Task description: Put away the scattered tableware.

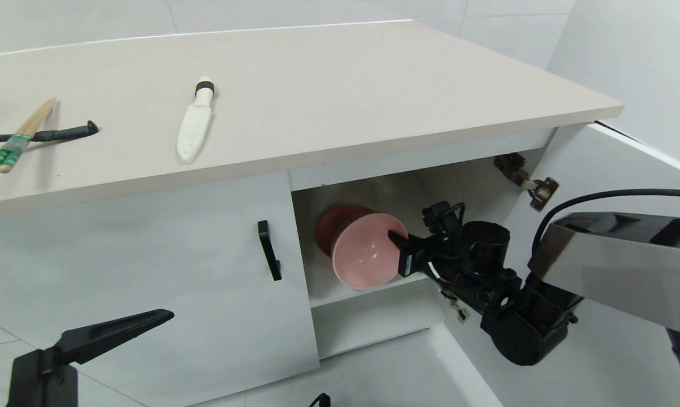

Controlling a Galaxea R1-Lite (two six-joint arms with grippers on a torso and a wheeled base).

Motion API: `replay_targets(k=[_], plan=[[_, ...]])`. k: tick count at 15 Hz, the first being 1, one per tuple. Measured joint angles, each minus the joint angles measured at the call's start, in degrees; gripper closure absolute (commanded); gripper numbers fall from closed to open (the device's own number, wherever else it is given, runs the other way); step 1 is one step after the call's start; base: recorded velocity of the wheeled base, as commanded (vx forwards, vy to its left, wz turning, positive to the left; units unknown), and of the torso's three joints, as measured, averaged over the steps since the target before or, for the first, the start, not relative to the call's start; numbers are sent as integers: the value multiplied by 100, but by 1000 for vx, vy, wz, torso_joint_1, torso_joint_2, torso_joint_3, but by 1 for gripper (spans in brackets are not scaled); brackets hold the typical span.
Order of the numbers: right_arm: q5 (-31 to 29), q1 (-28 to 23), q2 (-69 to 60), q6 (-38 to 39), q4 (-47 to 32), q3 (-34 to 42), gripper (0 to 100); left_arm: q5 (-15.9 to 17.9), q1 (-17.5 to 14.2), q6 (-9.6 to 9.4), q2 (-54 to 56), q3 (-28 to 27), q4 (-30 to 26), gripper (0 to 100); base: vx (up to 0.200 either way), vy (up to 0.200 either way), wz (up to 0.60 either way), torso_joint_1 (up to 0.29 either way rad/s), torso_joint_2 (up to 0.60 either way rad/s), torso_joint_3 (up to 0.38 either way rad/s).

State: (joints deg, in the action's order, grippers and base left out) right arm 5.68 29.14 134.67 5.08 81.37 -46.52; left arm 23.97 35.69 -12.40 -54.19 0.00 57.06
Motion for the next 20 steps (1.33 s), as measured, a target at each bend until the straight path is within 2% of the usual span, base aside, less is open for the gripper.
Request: replay_targets(k=[2, 4, 11, 15, 16, 20], plan=[[-16, 0, 63, -7, -451, -610, 100, 4, 0, -7, 5, 0, -29, 0, 0, 0, 0, 0, 0, 0], [-35, 38, 111, -9, -561, -948, 100, 4, 0, -7, 11, 0, -30, 0, 0, 0, 0, 0, 0, 0], [-108, 22, 413, -9, -567, -1285, 100, 4, -2, -2, 9, 0, -30, 0, 0, 0, 0, 0, 0, 0], [-443, -12, 566, -9, -591, -1453, 100, 4, -2, 2, 9, 0, -30, 0, 0, 0, 0, 0, 0, 0], [-443, -17, 583, -9, -591, -1462, 0, 1, -2, 2, 9, 0, -35, 0, 0, 0, 0, 0, 0, 0], [-451, -1, 616, -9, -580, -1447, 0, 1, -6, 2, 9, 0, -68, 0, 0, 0, 0, 0, 0, 0]])
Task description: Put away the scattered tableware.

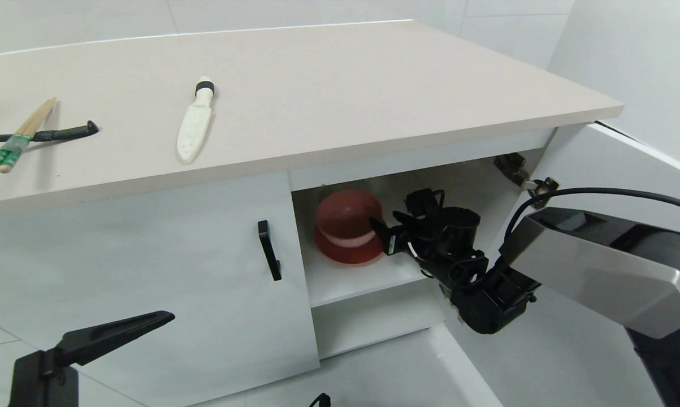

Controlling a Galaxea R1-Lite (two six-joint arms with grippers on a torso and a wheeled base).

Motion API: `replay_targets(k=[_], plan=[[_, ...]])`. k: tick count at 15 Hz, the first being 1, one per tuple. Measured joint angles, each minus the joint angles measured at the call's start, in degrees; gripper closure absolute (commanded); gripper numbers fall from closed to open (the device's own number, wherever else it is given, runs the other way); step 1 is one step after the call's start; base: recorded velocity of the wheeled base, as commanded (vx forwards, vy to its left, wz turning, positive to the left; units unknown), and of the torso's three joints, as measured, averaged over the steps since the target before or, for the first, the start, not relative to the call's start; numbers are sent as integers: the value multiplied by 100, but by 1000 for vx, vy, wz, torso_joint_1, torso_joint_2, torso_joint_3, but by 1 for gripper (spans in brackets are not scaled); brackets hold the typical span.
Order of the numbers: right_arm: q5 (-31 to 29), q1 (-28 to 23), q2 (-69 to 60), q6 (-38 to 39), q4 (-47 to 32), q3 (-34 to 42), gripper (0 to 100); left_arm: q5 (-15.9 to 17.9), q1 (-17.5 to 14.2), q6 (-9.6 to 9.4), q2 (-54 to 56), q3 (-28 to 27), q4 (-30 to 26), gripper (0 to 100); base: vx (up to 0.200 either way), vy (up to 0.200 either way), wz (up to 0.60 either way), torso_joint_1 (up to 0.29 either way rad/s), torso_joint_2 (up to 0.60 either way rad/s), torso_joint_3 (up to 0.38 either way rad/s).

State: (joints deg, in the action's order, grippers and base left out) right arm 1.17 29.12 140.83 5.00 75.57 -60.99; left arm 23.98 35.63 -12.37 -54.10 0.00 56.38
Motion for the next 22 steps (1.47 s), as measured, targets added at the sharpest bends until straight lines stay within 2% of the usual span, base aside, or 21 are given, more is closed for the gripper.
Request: replay_targets(k=[5, 8, 10, 16, 20, 22], plan=[[5, 161, -20, -2, 444, 22, 0, 2, 0, -10, 0, 0, -22, 0, 0, 0, 0, 0, 0, 0], [2, 329, -472, -16, 471, 473, 0, 2, -2, -2, 0, 0, -20, 0, 0, 0, 0, 0, 0, 0], [-5, 467, -979, -134, 471, 1137, 0, 0, -5, -2, 0, 0, -20, 0, 0, 0, 0, 0, 0, 0], [-199, 602, -3182, -970, 542, 3950, 0, 2, -60, -5, -4, 0, -217, 0, 0, 0, 0, 0, 0, 0], [-306, 505, -4587, -1345, 542, 4912, 0, 2, -146, -11, 13, 0, -299, 0, 0, 0, 0, 0, 0, 0], [-425, 406, -5105, -1514, 536, 5355, 0, -4, -154, -11, 28, 0, -556, 0, 0, 0, 0, 0, 0, 0]])
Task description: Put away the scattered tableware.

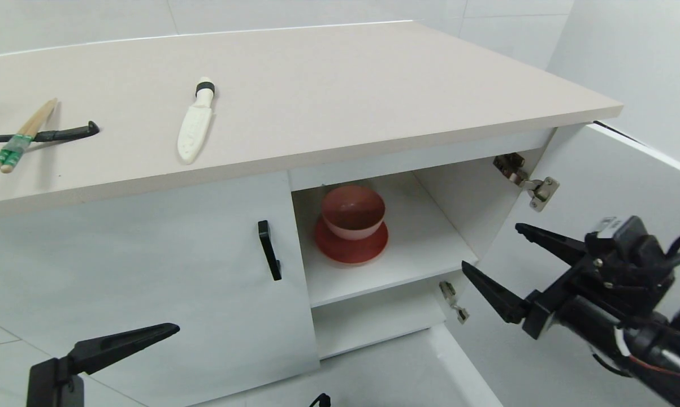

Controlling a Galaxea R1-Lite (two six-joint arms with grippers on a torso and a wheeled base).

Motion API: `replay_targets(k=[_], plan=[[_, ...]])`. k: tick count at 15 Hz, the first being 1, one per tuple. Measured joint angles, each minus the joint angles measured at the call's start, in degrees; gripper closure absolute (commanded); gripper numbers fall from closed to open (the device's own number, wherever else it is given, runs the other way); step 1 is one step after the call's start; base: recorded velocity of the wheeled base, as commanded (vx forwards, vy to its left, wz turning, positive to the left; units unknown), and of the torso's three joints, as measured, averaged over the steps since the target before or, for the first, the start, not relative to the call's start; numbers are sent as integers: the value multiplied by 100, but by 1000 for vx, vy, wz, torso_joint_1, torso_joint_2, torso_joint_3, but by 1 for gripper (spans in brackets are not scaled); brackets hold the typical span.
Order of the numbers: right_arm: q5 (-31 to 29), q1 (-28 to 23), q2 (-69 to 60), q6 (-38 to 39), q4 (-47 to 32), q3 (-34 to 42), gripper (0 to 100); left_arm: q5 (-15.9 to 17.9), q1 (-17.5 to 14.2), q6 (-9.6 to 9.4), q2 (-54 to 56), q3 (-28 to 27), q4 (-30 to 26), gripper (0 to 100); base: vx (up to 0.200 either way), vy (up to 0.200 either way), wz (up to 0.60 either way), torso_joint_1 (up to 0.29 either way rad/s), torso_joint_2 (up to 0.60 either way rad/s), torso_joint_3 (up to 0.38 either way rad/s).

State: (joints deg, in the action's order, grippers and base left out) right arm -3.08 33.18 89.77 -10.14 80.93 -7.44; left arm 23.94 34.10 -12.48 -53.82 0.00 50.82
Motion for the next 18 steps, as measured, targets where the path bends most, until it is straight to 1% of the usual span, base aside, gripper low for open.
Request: replay_targets(k=[2, 4, 6, 7, 8, 9, 10, 11, 12, 13, 14, 16, 17, 18], plan=[[-268, -96, -422, -44, -5, 300, 0, -9, -20, 17, 88, 0, -216, 0, 0, 0, 0, 0, 0, 0], [-622, -196, -829, -45, -6, 474, 0, -11, -179, 67, 503, 0, -734, 0, 0, 0, 0, 0, 0, 0], [-684, -315, -1122, -63, -39, 625, 0, -11, -483, 88, 1126, 0, -1379, 0, 0, 0, 0, 0, 0, 0], [-685, -400, -1285, -83, -132, 675, 0, -13, -697, 99, 1537, 0, -1759, 0, 0, 0, 0, 0, 0, 0], [-685, -488, -1473, -123, -402, 706, 0, -22, -935, 121, 1985, 0, -2154, 0, 0, 0, 0, 0, 0, 0], [-685, -566, -1707, -178, -767, 722, 0, -60, -1197, 182, 2483, 0, -2587, 0, 0, 0, 0, 0, 0, 0], [-685, -621, -1998, -247, -1209, 728, 0, -165, -1514, 327, 3001, 0, -3063, 0, 0, 0, 0, 0, 0, 0], [-690, -675, -2306, -327, -1640, 728, 0, -279, -1853, 734, 3432, 0, -3399, 0, 0, 0, 0, 0, 0, 0], [-695, -734, -2561, -375, -2003, 722, 0, -361, -2091, 1065, 3721, 0, -3600, 0, 0, 0, 0, 0, 0, 0], [-696, -835, -2867, -397, -2327, 706, 0, -432, -2352, 1258, 3979, 0, -3660, 0, 0, 0, 0, 0, 0, 0], [-696, -968, -3181, -408, -2631, 695, 0, -530, -2597, 1321, 4190, 0, -3741, 0, 0, 0, 0, 0, 0, 0], [-690, -1276, -3842, -424, -3306, 662, 0, -848, -2966, 1324, 4575, 0, -4031, 0, 0, 0, 0, 0, 0, 0], [-690, -1392, -4124, -428, -3618, 650, 0, -998, -3062, 1319, 4702, 0, -4117, 0, 0, 0, 0, 0, 0, 0], [-684, -1467, -4372, -430, -3849, 640, 0, -1332, -3127, 1308, 4796, 0, -4280, 0, 0, 0, 0, 0, 0, 0]])
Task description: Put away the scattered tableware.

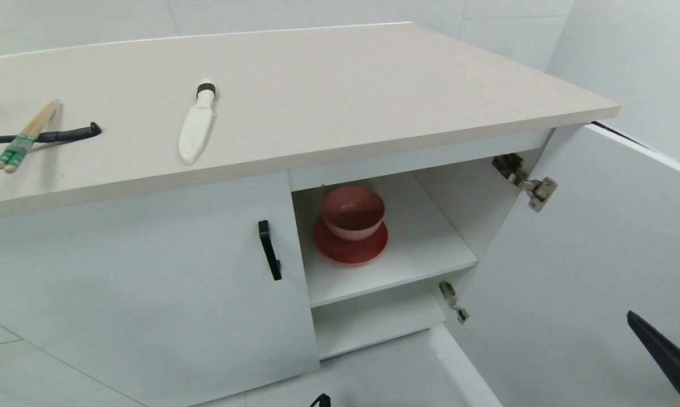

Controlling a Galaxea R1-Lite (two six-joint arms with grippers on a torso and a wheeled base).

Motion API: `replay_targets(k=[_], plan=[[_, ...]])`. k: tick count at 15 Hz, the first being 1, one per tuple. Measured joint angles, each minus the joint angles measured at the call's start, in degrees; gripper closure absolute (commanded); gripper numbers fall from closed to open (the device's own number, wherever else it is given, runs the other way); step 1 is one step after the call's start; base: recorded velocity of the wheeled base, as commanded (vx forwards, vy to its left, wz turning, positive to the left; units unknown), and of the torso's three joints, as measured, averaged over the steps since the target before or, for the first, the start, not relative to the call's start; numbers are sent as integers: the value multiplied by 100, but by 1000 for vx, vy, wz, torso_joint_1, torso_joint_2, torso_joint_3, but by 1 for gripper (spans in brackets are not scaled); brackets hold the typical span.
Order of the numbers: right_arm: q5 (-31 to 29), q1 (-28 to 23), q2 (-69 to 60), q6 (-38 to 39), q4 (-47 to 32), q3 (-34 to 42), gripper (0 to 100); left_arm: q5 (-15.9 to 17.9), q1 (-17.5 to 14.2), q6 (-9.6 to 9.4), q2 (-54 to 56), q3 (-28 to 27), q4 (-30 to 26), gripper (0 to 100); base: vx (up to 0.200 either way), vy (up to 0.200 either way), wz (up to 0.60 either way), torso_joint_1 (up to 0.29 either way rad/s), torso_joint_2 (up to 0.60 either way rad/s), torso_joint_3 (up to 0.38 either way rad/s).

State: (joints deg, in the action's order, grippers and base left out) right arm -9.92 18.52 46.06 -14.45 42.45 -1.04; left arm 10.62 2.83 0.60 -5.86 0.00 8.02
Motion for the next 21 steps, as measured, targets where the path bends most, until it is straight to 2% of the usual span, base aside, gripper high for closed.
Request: replay_targets(k=[2, 3, 5, 9, 14, 17, 21], plan=[[2, -69, -417, 0, -380, -9, 0, -683, -151, -108, 234, -2, -694, 0, 0, 0, 0, 0, 0, 0], [5, -83, -573, 0, -466, -11, 0, -839, -212, -157, 352, -5, -791, 0, 0, 0, 0, 0, 0, 0], [16, -96, -887, 6, -668, -1, 0, -817, -273, -316, 490, -5, -797, 0, -200, 0, 0, 0, 2, 7], [16, -226, -1608, 5, -1492, 33, 0, -791, -288, -273, 577, -2, -812, 0, -200, 0, 0, 0, 1, 1], [54, -588, -2343, -137, -2048, 62, 0, -794, -290, -260, 586, 0, -812, 0, -200, 0, 0, 1, 4, 3], [54, -918, -2693, -154, -2165, 27, 0, -797, -290, -205, 586, 0, -812, 0, -200, 0, 0, 2, 2, 4], [137, -1620, -3349, -139, -2428, 55, 0, -797, -290, -199, 584, 0, -812, 0, -150, 0, 0, 2, 1, 5]])
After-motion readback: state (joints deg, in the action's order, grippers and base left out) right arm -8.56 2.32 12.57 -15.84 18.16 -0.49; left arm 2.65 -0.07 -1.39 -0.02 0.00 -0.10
